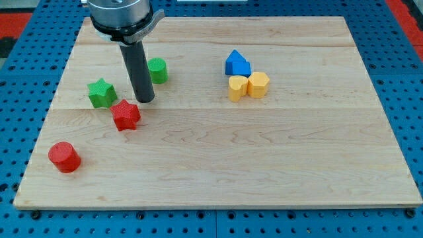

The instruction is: Move the red star slightly down

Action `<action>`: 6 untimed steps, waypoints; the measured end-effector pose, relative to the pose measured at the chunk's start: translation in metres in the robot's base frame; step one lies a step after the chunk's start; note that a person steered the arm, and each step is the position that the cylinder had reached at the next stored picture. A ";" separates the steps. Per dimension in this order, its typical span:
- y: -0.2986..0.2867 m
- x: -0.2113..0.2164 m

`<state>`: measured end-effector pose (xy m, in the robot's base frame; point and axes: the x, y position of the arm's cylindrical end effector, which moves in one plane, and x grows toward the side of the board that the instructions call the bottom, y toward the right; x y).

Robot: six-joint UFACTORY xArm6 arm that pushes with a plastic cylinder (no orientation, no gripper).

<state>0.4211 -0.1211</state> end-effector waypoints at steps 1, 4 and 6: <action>0.000 0.004; -0.050 0.022; -0.051 0.037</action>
